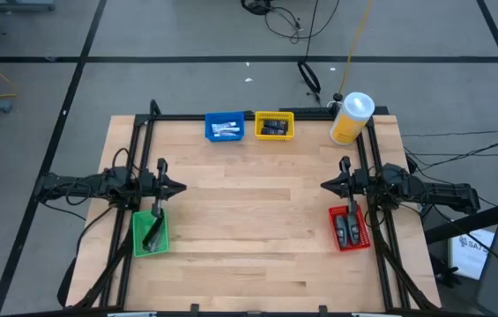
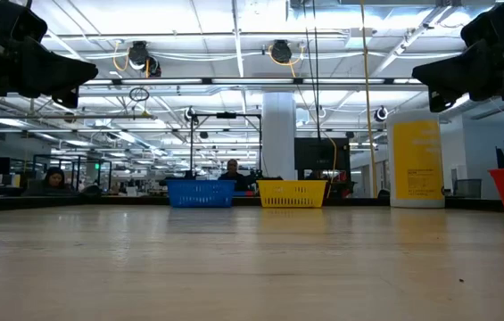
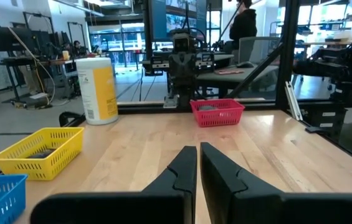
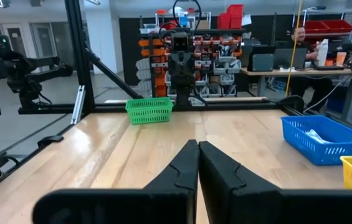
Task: Pick & Place Travel size toiletries
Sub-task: Return to Home Position
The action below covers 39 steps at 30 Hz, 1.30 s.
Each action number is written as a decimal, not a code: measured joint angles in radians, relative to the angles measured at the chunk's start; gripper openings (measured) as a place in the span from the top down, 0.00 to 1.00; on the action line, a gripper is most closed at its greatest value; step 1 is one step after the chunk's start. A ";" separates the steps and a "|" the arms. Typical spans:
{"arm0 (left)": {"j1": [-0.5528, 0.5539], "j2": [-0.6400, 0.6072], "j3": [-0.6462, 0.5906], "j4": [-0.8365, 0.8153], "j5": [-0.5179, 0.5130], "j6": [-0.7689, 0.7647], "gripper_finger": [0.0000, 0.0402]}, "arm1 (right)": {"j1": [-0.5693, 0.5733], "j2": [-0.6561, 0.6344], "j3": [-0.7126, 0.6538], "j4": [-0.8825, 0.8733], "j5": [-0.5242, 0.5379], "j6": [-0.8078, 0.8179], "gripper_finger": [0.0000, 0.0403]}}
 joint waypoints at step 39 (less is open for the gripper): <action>0.000 0.000 0.000 0.000 0.000 0.000 0.94 | 0.000 0.000 0.000 0.016 0.001 0.001 0.99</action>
